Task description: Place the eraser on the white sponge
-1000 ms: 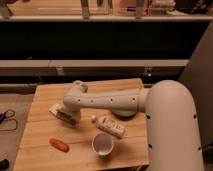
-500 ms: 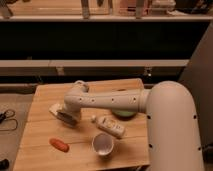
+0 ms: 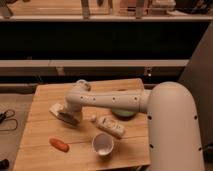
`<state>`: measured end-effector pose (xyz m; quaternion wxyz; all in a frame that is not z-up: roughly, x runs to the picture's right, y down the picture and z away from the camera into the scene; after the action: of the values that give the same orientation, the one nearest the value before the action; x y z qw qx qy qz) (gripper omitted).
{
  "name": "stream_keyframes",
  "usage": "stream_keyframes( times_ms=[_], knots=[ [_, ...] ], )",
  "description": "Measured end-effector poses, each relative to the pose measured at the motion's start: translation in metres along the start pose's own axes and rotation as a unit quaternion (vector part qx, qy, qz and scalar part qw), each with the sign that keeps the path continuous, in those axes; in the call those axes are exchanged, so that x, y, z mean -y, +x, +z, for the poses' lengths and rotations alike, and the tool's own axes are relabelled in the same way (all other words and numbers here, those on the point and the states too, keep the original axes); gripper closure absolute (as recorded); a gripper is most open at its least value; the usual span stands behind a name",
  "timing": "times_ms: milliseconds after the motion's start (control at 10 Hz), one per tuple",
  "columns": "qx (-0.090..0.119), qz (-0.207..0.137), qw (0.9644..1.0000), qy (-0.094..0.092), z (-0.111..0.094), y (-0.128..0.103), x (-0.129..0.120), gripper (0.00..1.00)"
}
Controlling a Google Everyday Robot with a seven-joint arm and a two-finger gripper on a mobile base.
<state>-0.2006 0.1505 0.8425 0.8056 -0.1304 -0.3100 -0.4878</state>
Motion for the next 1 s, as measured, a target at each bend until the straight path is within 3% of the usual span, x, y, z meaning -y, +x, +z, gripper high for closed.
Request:
stream_keyframes(
  times_ms=[500,600,1000],
  knots=[
    [0.006,-0.002,1.0000,-0.005,-0.003,0.006,-0.003,0.27],
    [0.006,-0.003,1.0000,-0.005,-0.003,0.007,-0.002,0.21],
    [0.011,-0.003,0.9999,-0.006,-0.002,0.012,-0.005,0.20]
  ],
)
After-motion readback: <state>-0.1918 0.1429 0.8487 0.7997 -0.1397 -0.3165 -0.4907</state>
